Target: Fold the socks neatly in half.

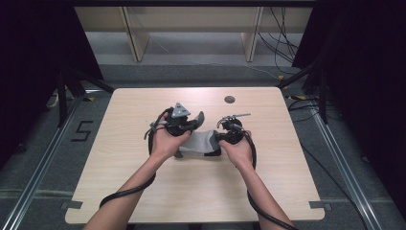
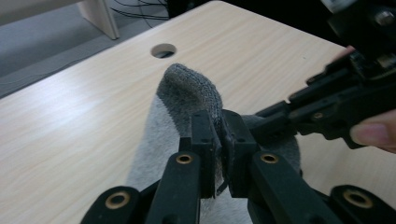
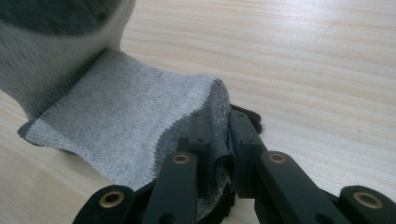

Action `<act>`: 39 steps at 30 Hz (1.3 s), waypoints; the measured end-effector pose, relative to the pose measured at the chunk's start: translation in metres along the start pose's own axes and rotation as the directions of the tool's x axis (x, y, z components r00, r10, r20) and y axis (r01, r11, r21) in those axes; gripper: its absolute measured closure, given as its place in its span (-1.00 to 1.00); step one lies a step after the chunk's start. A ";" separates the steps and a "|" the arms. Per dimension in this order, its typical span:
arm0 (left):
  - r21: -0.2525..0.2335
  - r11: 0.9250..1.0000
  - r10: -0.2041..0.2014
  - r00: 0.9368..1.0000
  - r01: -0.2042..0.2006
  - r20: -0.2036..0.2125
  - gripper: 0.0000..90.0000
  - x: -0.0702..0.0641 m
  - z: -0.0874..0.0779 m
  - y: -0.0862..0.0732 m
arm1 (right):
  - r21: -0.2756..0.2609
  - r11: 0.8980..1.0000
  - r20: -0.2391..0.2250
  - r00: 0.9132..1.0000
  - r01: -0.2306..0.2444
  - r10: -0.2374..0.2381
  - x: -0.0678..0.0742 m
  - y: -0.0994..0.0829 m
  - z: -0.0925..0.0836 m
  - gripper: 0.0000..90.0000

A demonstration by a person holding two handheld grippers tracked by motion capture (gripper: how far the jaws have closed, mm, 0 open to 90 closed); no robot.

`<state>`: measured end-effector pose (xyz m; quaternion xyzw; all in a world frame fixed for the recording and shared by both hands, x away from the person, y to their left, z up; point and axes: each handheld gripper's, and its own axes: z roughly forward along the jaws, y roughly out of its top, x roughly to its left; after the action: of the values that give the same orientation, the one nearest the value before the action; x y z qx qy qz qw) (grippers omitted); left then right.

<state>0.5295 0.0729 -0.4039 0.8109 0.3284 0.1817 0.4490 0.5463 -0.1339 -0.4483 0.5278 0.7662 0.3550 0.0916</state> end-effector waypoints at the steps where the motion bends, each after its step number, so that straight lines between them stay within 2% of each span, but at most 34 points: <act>1: 0.008 1.000 0.005 1.000 -0.006 0.011 0.87 -0.004 0.005 -0.001 | 0.006 1.000 0.003 1.000 -0.001 0.001 0.000 0.000 0.000 0.81; 2: 0.018 1.000 0.015 1.000 -0.016 0.023 0.87 -0.008 0.010 -0.003 | 0.002 1.000 0.014 1.000 0.014 -0.014 -0.002 -0.001 0.001 0.81; 3: 0.031 0.999 0.028 0.999 -0.029 0.035 0.87 -0.012 0.015 -0.005 | 0.011 1.000 0.017 1.000 -0.011 0.011 -0.001 -0.001 0.001 0.80; 4: 0.039 0.999 0.030 0.998 -0.032 0.049 0.87 -0.016 0.021 -0.008 | 0.007 1.000 0.012 1.000 -0.009 0.009 -0.002 -0.001 0.001 0.78; 6: 0.063 0.998 0.027 0.997 -0.031 0.067 0.87 -0.022 0.032 -0.013 | 0.008 1.000 0.015 1.000 -0.009 0.009 -0.004 -0.002 0.001 0.74; 7: 0.073 0.997 0.023 0.997 -0.029 0.073 0.86 -0.024 0.036 -0.016 | 0.003 1.000 -0.006 1.000 -0.023 0.023 -0.004 -0.002 0.002 0.73; 8: 0.081 0.996 0.020 0.997 -0.026 0.080 0.86 -0.025 0.039 -0.018 | -0.001 0.999 0.004 0.999 -0.035 0.035 -0.004 -0.003 0.001 0.72; 10: 0.088 0.996 0.017 0.996 -0.025 0.090 0.86 -0.027 0.044 -0.023 | 0.001 1.000 0.000 1.000 -0.015 0.015 -0.008 -0.004 0.002 0.72; 12: 0.098 0.995 0.022 0.995 -0.031 0.093 0.86 -0.027 0.047 -0.026 | -0.001 0.999 -0.016 0.999 -0.048 0.048 -0.007 -0.004 0.002 0.72; 13: 0.096 0.995 0.017 0.996 -0.026 0.093 0.86 -0.027 0.048 -0.027 | -0.016 0.998 -0.006 0.999 -0.054 0.054 -0.008 -0.005 0.003 0.71; 14: 0.100 0.995 0.015 0.996 -0.024 0.093 0.85 -0.027 0.049 -0.028 | 0.018 0.997 -0.017 0.997 -0.070 0.070 -0.007 -0.005 0.001 0.67; 15: 0.101 0.995 0.019 0.995 -0.028 0.095 0.85 -0.027 0.049 -0.028 | 0.018 0.997 -0.020 0.997 -0.076 0.076 -0.009 -0.004 0.001 0.61; 16: 0.100 0.994 0.025 0.995 -0.035 0.099 0.85 -0.027 0.049 -0.029 | 0.004 0.998 -0.010 0.998 -0.062 0.062 -0.011 -0.004 0.001 0.55; 17: 0.098 0.994 0.026 0.995 -0.036 0.099 0.85 -0.027 0.049 -0.029 | -0.012 0.998 0.011 0.998 -0.069 0.069 -0.012 -0.002 -0.002 0.50; 18: 0.099 0.994 0.026 0.995 -0.036 0.099 0.85 -0.028 0.049 -0.029 | -0.036 0.994 0.040 0.994 -0.103 0.104 -0.012 -0.001 -0.006 0.46; 19: 0.101 0.994 0.031 0.995 -0.041 0.099 0.84 -0.029 0.050 -0.029 | -0.068 0.991 0.037 0.992 -0.118 0.120 -0.013 0.001 -0.011 0.43; 21: 0.108 0.993 0.045 0.994 -0.056 0.099 0.84 -0.030 0.050 -0.029 | -0.154 0.984 0.037 0.994 -0.092 0.099 -0.013 0.006 -0.022 0.41; 22: 0.107 0.992 0.050 0.994 -0.060 0.097 0.83 -0.030 0.050 -0.029 | -0.161 0.982 0.027 0.995 -0.093 0.099 -0.008 0.010 -0.028 0.39; 25: 0.104 0.993 0.050 0.995 -0.059 0.088 0.83 -0.031 0.051 -0.030 | -0.147 0.987 -0.014 0.998 -0.067 0.065 -0.001 0.015 -0.031 0.35; 26: 0.103 0.993 0.046 0.995 -0.056 0.089 0.83 -0.031 0.051 -0.030 | -0.116 0.989 -0.019 0.995 -0.095 0.093 0.003 0.016 -0.031 0.34; 27: 0.103 0.993 0.043 0.995 -0.052 0.088 0.82 -0.032 0.050 -0.030 | -0.111 0.992 -0.011 0.998 -0.065 0.064 0.003 0.016 -0.027 0.34; 28: 0.095 0.994 0.038 0.995 -0.046 0.090 0.82 -0.033 0.051 -0.031 | -0.092 0.993 -0.030 0.997 -0.078 0.075 0.004 0.015 -0.023 0.36; 29: 0.114 0.991 0.066 0.994 -0.076 0.090 0.82 -0.032 0.050 -0.030 | -0.081 0.994 -0.027 0.997 -0.074 0.072 0.004 0.013 -0.020 0.42; 30: 0.110 0.992 0.055 0.994 -0.066 0.098 0.81 -0.033 0.050 -0.031 | -0.066 0.996 -0.022 0.998 -0.062 0.061 0.003 0.012 -0.015 0.48; 31: 0.112 0.991 0.062 0.993 -0.073 0.101 0.81 -0.033 0.049 -0.031 | -0.054 0.997 0.001 0.999 -0.055 0.055 0.002 0.010 -0.012 0.59; 32: 0.104 0.992 0.057 0.992 -0.069 0.110 0.79 -0.034 0.048 -0.031 | -0.045 0.997 -0.020 0.998 -0.063 0.062 0.000 0.008 -0.009 0.74; 33: 0.097 0.993 0.054 0.992 -0.066 0.118 0.75 -0.034 0.046 -0.031 | -0.029 0.995 -0.008 0.996 -0.092 0.092 0.000 0.006 -0.007 0.82; 35: 0.065 0.997 0.033 0.991 -0.042 0.127 0.65 -0.032 0.038 -0.029 | -0.048 0.995 -0.025 0.996 -0.085 0.083 -0.003 0.003 -0.005 0.85; 36: 0.045 0.998 0.028 0.992 -0.034 0.121 0.58 -0.030 0.033 -0.029 | -0.032 0.993 -0.021 0.994 -0.110 0.109 -0.002 0.003 -0.008 0.86; 37: 0.029 0.999 0.031 0.994 -0.034 0.107 0.51 -0.027 0.026 -0.030 | -0.039 0.995 -0.014 0.996 -0.093 0.093 -0.004 0.003 -0.008 0.86; 38: 0.022 0.999 0.030 0.995 -0.032 0.091 0.47 -0.024 0.020 -0.033 | -0.047 0.995 -0.031 0.995 -0.091 0.090 -0.004 0.003 -0.010 0.86; 39: 0.035 0.999 0.030 0.997 -0.033 0.068 0.39 -0.021 0.015 -0.036 | -0.045 0.996 -0.017 0.997 -0.072 0.071 -0.006 0.003 -0.011 0.86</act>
<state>0.5094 0.0628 -0.4427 0.8295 0.3036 0.1555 0.4422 0.5455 -0.1429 -0.4397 0.5501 0.7391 0.3793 0.0850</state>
